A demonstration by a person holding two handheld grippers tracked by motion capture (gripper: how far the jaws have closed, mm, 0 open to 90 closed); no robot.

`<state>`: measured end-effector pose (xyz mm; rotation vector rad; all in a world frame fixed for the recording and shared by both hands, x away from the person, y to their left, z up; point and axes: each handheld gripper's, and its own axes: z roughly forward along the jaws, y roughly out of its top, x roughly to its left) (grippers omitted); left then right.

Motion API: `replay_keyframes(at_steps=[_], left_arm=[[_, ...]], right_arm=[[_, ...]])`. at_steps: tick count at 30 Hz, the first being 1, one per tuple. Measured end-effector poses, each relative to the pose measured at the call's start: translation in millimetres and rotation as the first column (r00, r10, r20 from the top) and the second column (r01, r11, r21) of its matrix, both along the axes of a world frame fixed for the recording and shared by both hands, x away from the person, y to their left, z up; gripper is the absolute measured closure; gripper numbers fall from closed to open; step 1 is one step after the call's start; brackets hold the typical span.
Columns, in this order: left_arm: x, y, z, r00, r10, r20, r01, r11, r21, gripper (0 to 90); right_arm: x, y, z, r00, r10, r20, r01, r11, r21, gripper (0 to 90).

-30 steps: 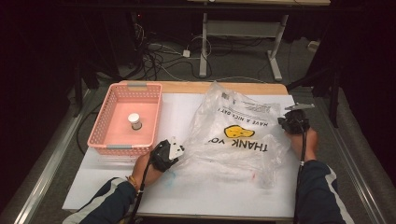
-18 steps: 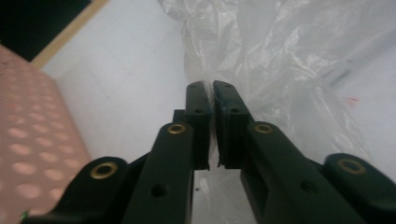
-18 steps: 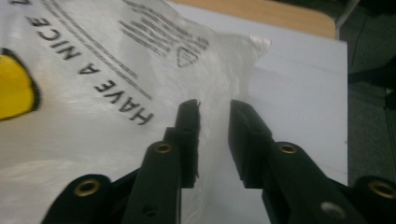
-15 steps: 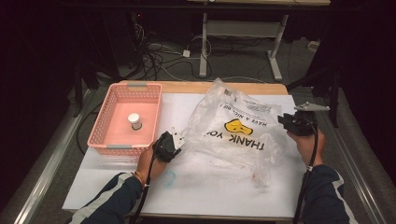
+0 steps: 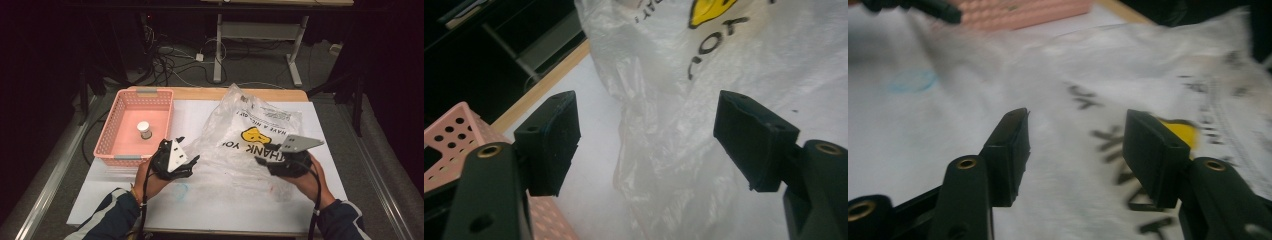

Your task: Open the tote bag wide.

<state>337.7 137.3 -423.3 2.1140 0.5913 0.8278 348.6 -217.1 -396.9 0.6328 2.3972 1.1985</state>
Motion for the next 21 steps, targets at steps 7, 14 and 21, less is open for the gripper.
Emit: replay_keyframes(at_steps=[7, 14, 21], left_arm=[[-13.4, 49.6, -7.3, 0.9986, -0.002, -0.052, -0.001, 0.9981, -0.062, 21.8], [-25.0, 75.9, -23.4, 0.9952, 0.02, -0.096, -0.027, 0.9967, -0.077, 19.4], [-33.6, 82.5, -20.6, 0.9966, 0.027, -0.077, -0.034, 0.9956, -0.087, 19.9]], right_arm=[[-4.2, 33.7, -28.9, 0.9936, 0.088, -0.071, -0.097, 0.9864, -0.133, 37.7], [3.4, 45.1, -54.1, 0.9935, 0.062, -0.096, -0.087, 0.9552, -0.283, 45.5], [9.5, 47.6, -64.5, 0.9957, 0.025, -0.09, -0.055, 0.9332, -0.355, 74.7]])
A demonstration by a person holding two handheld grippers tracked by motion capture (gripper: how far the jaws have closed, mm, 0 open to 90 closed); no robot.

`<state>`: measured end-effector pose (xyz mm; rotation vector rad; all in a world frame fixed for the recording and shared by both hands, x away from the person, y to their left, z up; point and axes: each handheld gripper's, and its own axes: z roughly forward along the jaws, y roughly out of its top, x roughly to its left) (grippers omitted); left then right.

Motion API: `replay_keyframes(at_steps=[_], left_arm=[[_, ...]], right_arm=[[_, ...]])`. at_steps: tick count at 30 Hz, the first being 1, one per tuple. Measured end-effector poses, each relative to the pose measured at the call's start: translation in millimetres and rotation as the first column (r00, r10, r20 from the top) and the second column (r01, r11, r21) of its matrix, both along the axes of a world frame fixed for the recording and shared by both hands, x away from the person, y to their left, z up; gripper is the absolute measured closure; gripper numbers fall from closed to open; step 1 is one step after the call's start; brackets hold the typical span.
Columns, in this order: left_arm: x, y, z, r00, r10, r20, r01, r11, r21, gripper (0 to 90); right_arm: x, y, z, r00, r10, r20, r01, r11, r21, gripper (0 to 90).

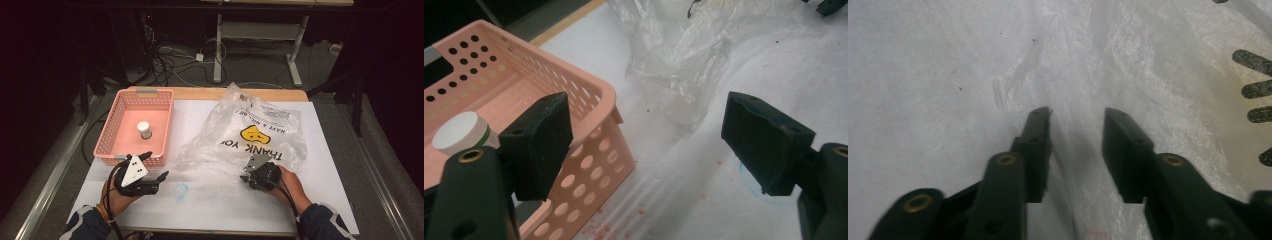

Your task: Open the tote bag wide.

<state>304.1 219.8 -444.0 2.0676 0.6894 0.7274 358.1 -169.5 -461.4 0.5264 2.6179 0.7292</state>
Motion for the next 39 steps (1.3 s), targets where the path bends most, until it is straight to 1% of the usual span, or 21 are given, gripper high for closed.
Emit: replay_keyframes(at_steps=[1, 2, 4, 8, 9, 10, 12, 15, 17, 22, 23, 25, 26, 27, 28, 31, 33, 35, 36, 37, 39], left_arm=[[-0.5, 0.0, 1.1, 1.0, 0.0, 0.008, 0.0, 1.0, 0.001, 19.9], [-0.8, 0.0, 2.0, 0.9999, 0.0, 0.012, 0.0, 1.0, 0.0, 19.9], [-0.8, -0.4, 2.7, 0.9998, -0.001, 0.018, 0.001, 1.0, 0.004, 19.9], [0.0, -0.9, 3.3, 0.9997, -0.002, 0.023, 0.002, 1.0, 0.004, 20.0], [0.2, -0.8, 3.8, 0.9997, -0.002, 0.025, 0.002, 1.0, 0.002, 20.0], [0.4, -0.8, 4.4, 0.9996, -0.002, 0.027, 0.002, 1.0, 0.002, 20.0], [0.8, -0.8, 5.3, 0.9995, -0.001, 0.03, 0.001, 1.0, 0.0, 20.0], [2.2, 0.1, 8.3, 0.9993, 0.002, 0.037, -0.002, 1.0, 0.004, 20.1], [3.4, 2.0, 11.7, 0.9989, 0.011, 0.046, -0.011, 0.9999, -0.003, 20.2], [8.1, 8.4, 21.6, 0.9971, 0.031, 0.069, -0.03, 0.9994, -0.014, 20.1], [12.1, 10.9, 26.6, 0.9962, 0.05, 0.07, -0.049, 0.9986, -0.02, 19.9], [14.0, 12.7, 29.1, 0.9959, 0.053, 0.073, -0.051, 0.9983, -0.029, 19.9], [19.1, 14.9, 33.7, 0.9952, 0.068, 0.071, -0.066, 0.9974, -0.03, 19.9], [19.1, 14.9, 33.7, 0.9952, 0.068, 0.071, -0.066, 0.9974, -0.03, 19.8], [21.5, 16.2, 35.6, 0.9944, 0.078, 0.072, -0.076, 0.9966, -0.033, 19.8], [30.2, 21.6, 40.6, 0.994, 0.09, 0.063, -0.087, 0.9956, -0.035, 18.9], [36.4, 25.5, 43.5, 0.9938, 0.096, 0.054, -0.095, 0.995, -0.032, 18.9], [43.4, 29.1, 46.8, 0.9913, 0.122, 0.048, -0.121, 0.9923, -0.024, 18.9], [51.0, 32.7, 50.7, 0.991, 0.131, 0.029, -0.13, 0.9913, -0.021, 18.9], [51.0, 32.7, 50.7, 0.991, 0.131, 0.029, -0.13, 0.9913, -0.021, 18.9], [59.9, 33.7, 54.1, 0.987, 0.159, 0.025, -0.159, 0.9872, 0.01, 18.9]], right_arm=[[0.0, 0.0, 0.0, 1.0, 0.0, 0.0, 0.0, 1.0, 0.0, 74.7], [0.7, -0.5, 1.2, 1.0, -0.006, 0.005, 0.006, 1.0, 0.0, 84.2], [0.9, -2.0, 3.9, 1.0, -0.007, 0.007, 0.007, 0.9999, 0.011, 90.0], [-0.5, -4.0, 11.5, 0.9997, -0.017, 0.016, 0.016, 0.9985, 0.052, 90.0], [-3.2, -4.5, 20.1, 0.9992, -0.022, 0.033, 0.019, 0.9962, 0.085, 90.0], [-3.2, -4.5, 20.1, 0.9992, -0.022, 0.033, 0.019, 0.9962, 0.085, 90.0], [-6.1, -4.3, 37.2, 0.9971, -0.035, 0.067, 0.025, 0.9896, 0.142, 90.0], [-7.2, -4.0, 54.6, 0.9899, -0.059, 0.129, 0.036, 0.9847, 0.17, 90.0], [-7.3, -4.9, 65.6, 0.9844, -0.076, 0.159, 0.041, 0.9761, 0.214, 90.0], [-2.4, -0.4, 94.9, 0.9709, -0.077, 0.227, 0.018, 0.9683, 0.249, 90.0], [-0.8, 2.0, 100.8, 0.9692, -0.069, 0.236, 0.009, 0.9687, 0.248, 90.0], [2.9, 6.4, 111.2, 0.9638, -0.069, 0.257, 0.0, 0.9659, 0.259, 90.0], [5.3, 8.8, 115.7, 0.9621, -0.071, 0.263, 0.0, 0.9656, 0.26, 90.0], [5.3, 8.8, 115.7, 0.9621, -0.071, 0.263, 0.0, 0.9656, 0.26, 90.0], [9.6, 12.7, 123.6, 0.9562, -0.08, 0.281, 0.001, 0.9621, 0.273, 90.0], [12.5, 18.4, 134.1, 0.9491, -0.088, 0.302, -0.001, 0.9592, 0.283, 90.0], [12.7, 20.0, 137.0, 0.9489, -0.086, 0.304, -0.007, 0.9563, 0.292, 90.0], [13.3, 22.0, 142.8, 0.9471, -0.097, 0.306, -0.011, 0.9431, 0.332, 90.0], [13.1, 21.8, 144.0, 0.9471, -0.102, 0.304, -0.011, 0.937, 0.349, 90.0], [13.1, 21.8, 144.0, 0.9471, -0.102, 0.304, -0.011, 0.937, 0.349, 90.0], [12.4, 20.8, 145.1, 0.9447, -0.115, 0.307, -0.01, 0.9264, 0.377, 90.0]])
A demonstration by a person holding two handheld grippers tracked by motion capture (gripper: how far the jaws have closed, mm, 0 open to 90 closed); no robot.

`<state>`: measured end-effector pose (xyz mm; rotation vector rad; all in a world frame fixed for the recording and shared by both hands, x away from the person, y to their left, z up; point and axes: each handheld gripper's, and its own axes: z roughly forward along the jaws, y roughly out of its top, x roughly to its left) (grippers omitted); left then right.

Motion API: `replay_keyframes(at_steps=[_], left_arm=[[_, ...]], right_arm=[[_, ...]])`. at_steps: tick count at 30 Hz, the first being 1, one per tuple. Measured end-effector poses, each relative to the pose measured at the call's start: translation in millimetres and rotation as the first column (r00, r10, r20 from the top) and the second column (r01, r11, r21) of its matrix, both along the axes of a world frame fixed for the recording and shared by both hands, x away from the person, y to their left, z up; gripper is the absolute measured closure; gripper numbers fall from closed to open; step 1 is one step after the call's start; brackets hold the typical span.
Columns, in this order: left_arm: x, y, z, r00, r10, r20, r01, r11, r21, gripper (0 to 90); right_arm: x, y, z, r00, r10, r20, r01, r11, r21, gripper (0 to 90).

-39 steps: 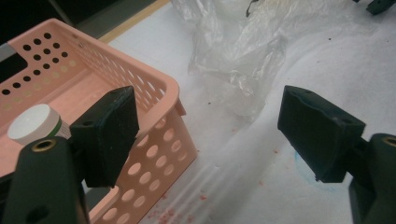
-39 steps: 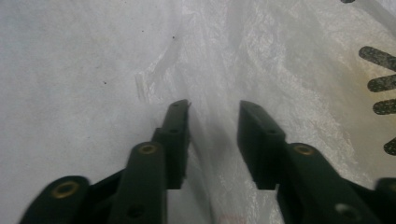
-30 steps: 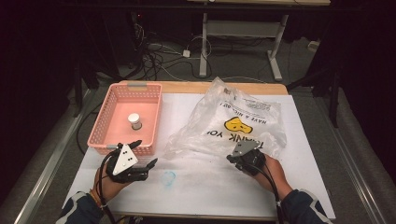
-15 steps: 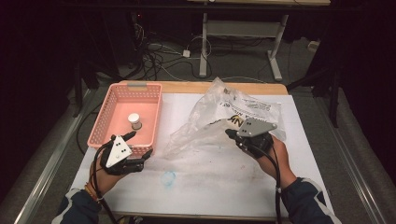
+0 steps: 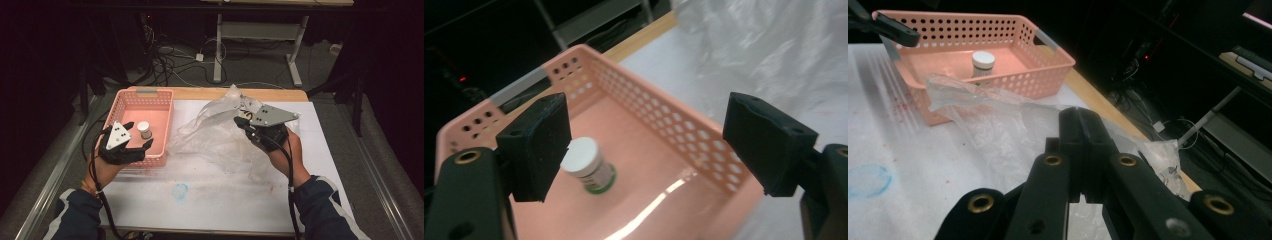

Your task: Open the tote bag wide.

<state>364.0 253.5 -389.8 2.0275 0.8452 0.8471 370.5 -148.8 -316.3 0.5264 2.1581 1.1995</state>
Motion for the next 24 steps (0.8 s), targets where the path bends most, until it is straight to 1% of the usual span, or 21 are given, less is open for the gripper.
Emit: replay_keyframes(at_steps=[2, 4, 5, 6, 8, 9, 12, 13, 14, 15, 16, 17, 18, 19, 20, 21, 22, 23, 24], left_arm=[[10.8, 0.9, 2.4, 0.9999, -0.001, -0.015, 0.001, 1.0, 0.007, 18.9], [26.2, -0.1, 3.8, 0.9988, 0.009, -0.049, -0.007, 0.9995, 0.032, 18.9], [34.5, -1.0, 3.9, 0.997, 0.007, -0.077, -0.004, 0.999, 0.044, 18.9], [43.3, -2.0, 3.6, 0.9941, 0.011, -0.108, -0.005, 0.9985, 0.054, 18.9], [60.5, -5.0, 2.4, 0.9876, 0.02, -0.156, -0.003, 0.9939, 0.11, 18.9], [67.4, -6.3, 0.8, 0.9832, 0.027, -0.18, -0.004, 0.9924, 0.123, 18.9], [87.8, -7.8, -5.6, 0.9748, 0.055, -0.216, -0.019, 0.9861, 0.165, 18.9], [93.6, -7.2, -8.6, 0.97, 0.067, -0.234, -0.027, 0.9851, 0.17, 18.9], [99.3, -6.0, -12.0, 0.9647, 0.077, -0.252, -0.034, 0.9848, 0.171, 19.0], [103.9, -4.9, -15.8, 0.9566, 0.089, -0.277, -0.043, 0.9845, 0.17, 19.0], [108.3, -3.8, -19.7, 0.9511, 0.102, -0.291, -0.051, 0.983, 0.176, 19.6], [112.3, -3.0, -23.3, 0.9442, 0.118, -0.308, -0.062, 0.9807, 0.185, 20.1], [116.0, -1.8, -26.7, 0.9364, 0.127, -0.327, -0.066, 0.9793, 0.191, 21.6], [118.9, -1.0, -30.0, 0.929, 0.131, -0.346, -0.064, 0.9779, 0.199, 25.4], [121.6, -0.6, -33.3, 0.9212, 0.149, -0.36, -0.073, 0.974, 0.215, 25.4], [124.8, 0.0, -36.6, 0.9076, 0.169, -0.384, -0.085, 0.9703, 0.227, 27.9], [128.1, 0.3, -40.1, 0.8894, 0.181, -0.42, -0.087, 0.9685, 0.233, 32.7], [131.0, 0.9, -42.1, 0.8733, 0.186, -0.45, -0.081, 0.9667, 0.243, 35.7], [132.8, 1.3, -43.5, 0.8648, 0.189, -0.465, -0.079, 0.966, 0.246, 38.7]], right_arm=[[0.2, -0.3, 0.1, 1.0, -0.003, 0.0, 0.003, 1.0, 0.006, 90.0], [0.2, -0.8, 0.6, 0.9999, -0.012, 0.007, 0.012, 0.9997, 0.021, 90.0], [-0.1, -0.9, 0.9, 0.9999, -0.014, 0.008, 0.013, 0.9996, 0.026, 90.0], [-0.1, -0.9, 0.9, 0.9999, -0.014, 0.008, 0.013, 0.9996, 0.026, 90.0], [0.0, -1.4, 1.2, 0.9998, -0.016, 0.013, 0.016, 0.9995, 0.029, 90.0], [0.5, -2.5, 0.7, 0.9999, -0.014, 0.01, 0.013, 0.9991, 0.04, 90.0], [1.1, -2.8, -2.2, 0.9999, -0.009, 0.006, 0.009, 0.9989, 0.046, 90.0], [1.1, -2.8, -2.2, 0.9999, -0.009, 0.006, 0.009, 0.9989, 0.046, 90.0], [1.5, -2.8, -5.1, 1.0, 0.002, 0.006, -0.002, 0.9989, 0.047, 90.0], [1.5, -2.8, -5.1, 1.0, 0.002, 0.006, -0.002, 0.9989, 0.047, 90.0], [0.8, -3.0, -8.2, 0.9986, 0.045, 0.027, -0.047, 0.9975, 0.053, 90.0], [0.4, -2.5, -9.8, 0.9984, 0.045, 0.033, -0.047, 0.9978, 0.048, 90.0], [0.4, -1.8, -11.2, 0.9986, 0.045, 0.03, -0.046, 0.9981, 0.042, 90.0], [0.5, -1.3, -12.8, 0.9984, 0.052, 0.023, -0.053, 0.9976, 0.045, 90.0], [0.5, -1.3, -12.8, 0.9984, 0.052, 0.023, -0.053, 0.9976, 0.045, 90.0], [0.5, -0.8, -14.4, 0.9982, 0.057, 0.022, -0.058, 0.9974, 0.044, 90.0], [1.0, -0.1, -16.6, 0.9979, 0.063, 0.018, -0.063, 0.9971, 0.041, 90.0], [1.2, 0.1, -17.5, 0.9979, 0.063, 0.016, -0.064, 0.997, 0.044, 90.0], [1.4, 0.4, -18.1, 0.9979, 0.063, 0.016, -0.064, 0.997, 0.044, 90.0]])
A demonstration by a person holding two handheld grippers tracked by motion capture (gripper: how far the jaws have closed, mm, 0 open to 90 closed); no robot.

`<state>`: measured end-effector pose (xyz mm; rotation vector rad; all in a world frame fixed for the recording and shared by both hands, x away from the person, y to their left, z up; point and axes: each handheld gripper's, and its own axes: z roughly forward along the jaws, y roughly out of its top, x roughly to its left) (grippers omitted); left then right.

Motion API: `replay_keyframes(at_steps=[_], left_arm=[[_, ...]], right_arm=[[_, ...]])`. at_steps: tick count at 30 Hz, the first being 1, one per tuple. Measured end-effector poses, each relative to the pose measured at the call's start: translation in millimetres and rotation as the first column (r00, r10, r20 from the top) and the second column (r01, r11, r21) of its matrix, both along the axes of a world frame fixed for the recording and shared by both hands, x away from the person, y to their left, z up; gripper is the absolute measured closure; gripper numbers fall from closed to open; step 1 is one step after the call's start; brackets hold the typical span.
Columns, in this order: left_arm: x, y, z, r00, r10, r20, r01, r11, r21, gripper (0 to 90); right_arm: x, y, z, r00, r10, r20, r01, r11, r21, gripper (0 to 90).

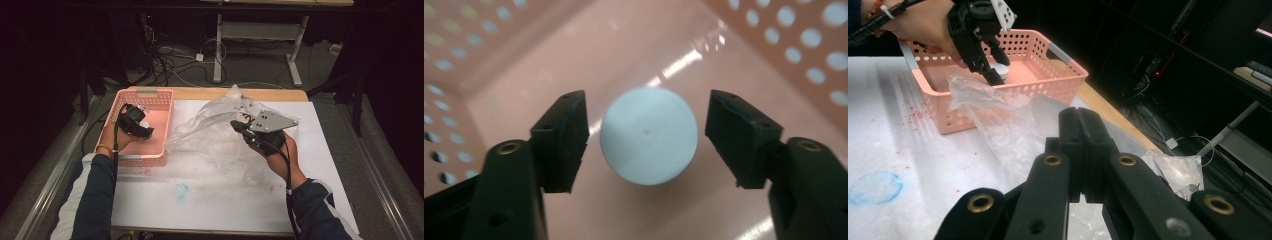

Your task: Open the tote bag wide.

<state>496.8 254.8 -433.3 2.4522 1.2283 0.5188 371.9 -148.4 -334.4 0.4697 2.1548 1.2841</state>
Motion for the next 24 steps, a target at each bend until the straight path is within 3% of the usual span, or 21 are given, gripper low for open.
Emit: replay_keyframes(at_steps=[3, 6, 9, 10, 11, 15, 17, 18, 21, 24], left_arm=[[2.6, 3.3, -1.4, 0.9999, 0.001, -0.014, -0.002, 0.9996, -0.028, 46.6], [2.7, 6.5, -0.8, 1.0, -0.001, -0.009, 0.001, 0.9986, -0.054, 47.5], [0.5, 7.1, 1.9, 0.9997, -0.011, 0.022, 0.012, 0.998, -0.062, 47.8], [-1.9, 7.4, 5.7, 0.9984, -0.013, 0.055, 0.017, 0.9975, -0.069, 47.8], [-1.9, 7.4, 5.7, 0.9984, -0.013, 0.055, 0.017, 0.9975, -0.069, 47.9], [-8.9, 9.1, 14.0, 0.9932, -0.021, 0.115, 0.034, 0.9931, -0.112, 48.0], [-17.0, 10.1, 22.7, 0.9861, -0.027, 0.164, 0.053, 0.9864, -0.155, 48.2], [-17.0, 10.1, 22.7, 0.9861, -0.027, 0.164, 0.053, 0.9864, -0.155, 48.2], [-28.4, 10.6, 33.9, 0.9749, -0.031, 0.22, 0.075, 0.9783, -0.193, 48.3], [-45.8, 9.4, 49.4, 0.9539, -0.042, 0.297, 0.118, 0.9626, -0.244, 48.3]], right_arm=[[-0.3, -0.4, -1.4, 1.0, 0.004, 0.0, -0.004, 1.0, 0.006, 90.0], [-0.7, -1.3, -2.7, 1.0, 0.002, -0.004, -0.002, 0.9999, 0.011, 90.0], [-0.5, -3.6, -5.1, 1.0, -0.004, -0.006, 0.004, 0.9999, 0.017, 90.0], [-0.2, -3.9, -5.5, 0.9999, -0.009, -0.007, 0.009, 0.9998, 0.019, 90.0], [-0.2, -3.9, -5.5, 0.9999, -0.009, -0.007, 0.009, 0.9998, 0.019, 90.0], [1.0, -5.6, -6.8, 0.9997, -0.023, -0.007, 0.023, 0.9994, 0.026, 90.0], [2.3, -7.0, -7.9, 0.9994, -0.033, -0.01, 0.034, 0.9987, 0.038, 90.0], [2.3, -7.0, -7.9, 0.9994, -0.033, -0.01, 0.034, 0.9987, 0.038, 90.0], [3.9, -6.4, -8.1, 0.9992, -0.04, -0.008, 0.04, 0.998, 0.048, 90.0], [4.5, -4.1, -6.0, 0.999, -0.045, -0.005, 0.045, 0.9979, 0.046, 90.0]])
